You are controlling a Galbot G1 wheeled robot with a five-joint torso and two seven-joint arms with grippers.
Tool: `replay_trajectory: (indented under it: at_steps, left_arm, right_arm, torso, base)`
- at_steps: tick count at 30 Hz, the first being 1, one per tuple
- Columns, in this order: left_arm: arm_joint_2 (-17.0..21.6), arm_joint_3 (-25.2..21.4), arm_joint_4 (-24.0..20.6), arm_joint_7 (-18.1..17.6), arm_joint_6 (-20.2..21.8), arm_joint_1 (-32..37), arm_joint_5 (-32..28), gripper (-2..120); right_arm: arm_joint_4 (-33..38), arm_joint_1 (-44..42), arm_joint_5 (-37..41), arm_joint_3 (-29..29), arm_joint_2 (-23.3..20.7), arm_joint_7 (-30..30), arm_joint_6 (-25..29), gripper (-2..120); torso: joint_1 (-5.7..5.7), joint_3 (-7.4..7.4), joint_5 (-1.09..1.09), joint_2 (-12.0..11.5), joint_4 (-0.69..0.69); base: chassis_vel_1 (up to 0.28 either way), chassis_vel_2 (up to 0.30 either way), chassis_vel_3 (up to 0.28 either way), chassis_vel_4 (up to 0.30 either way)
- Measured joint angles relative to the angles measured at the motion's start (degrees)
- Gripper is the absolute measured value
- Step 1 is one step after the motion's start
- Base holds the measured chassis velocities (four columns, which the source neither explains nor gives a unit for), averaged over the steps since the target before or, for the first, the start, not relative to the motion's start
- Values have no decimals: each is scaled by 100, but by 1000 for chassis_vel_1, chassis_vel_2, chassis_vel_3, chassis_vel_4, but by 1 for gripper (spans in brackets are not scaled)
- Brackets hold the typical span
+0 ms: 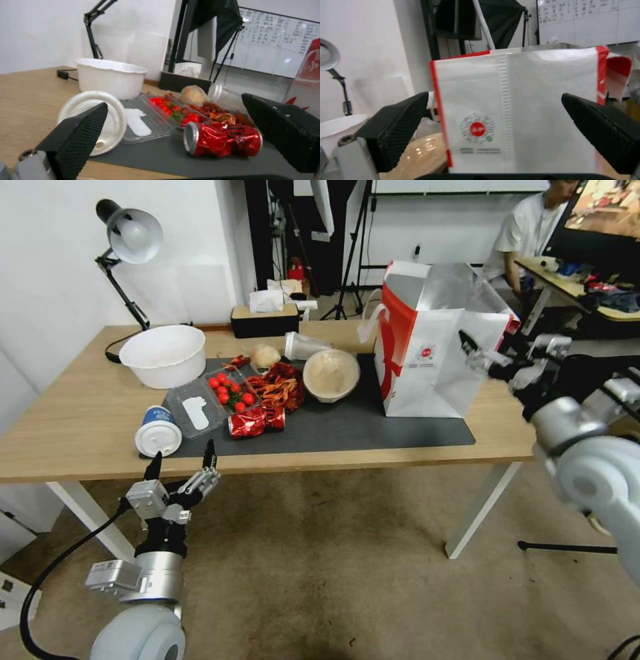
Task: Pick up the food delivery bag from the floor and place it on the table.
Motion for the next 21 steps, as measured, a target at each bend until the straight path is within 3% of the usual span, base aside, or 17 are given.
replay_trajectory:
  at_steps: [5,16,21]
  left_arm:
    - [-41,-37,31,57,-38,42,148,100]
    - [-3,-131,475,466,-318,27,630,100]
    - [2,-80,725,456,-521,11,686,100]
  right_arm:
    - [286,-591,-357,76,218,56,211,100]
    - [107,-2115,-2166,-132,1782,-593,1603,100]
    - [-123,-2354,-2505,-194,2103,-870,1918,100]
  torso:
    - [0,0,-1,0,-2]
    - [0,0,1,0,-2]
    - [-1,0,-1,0,-4]
  base:
    - [0,0,0,0]
    - [0,0,0,0]
    - [0,0,0,0]
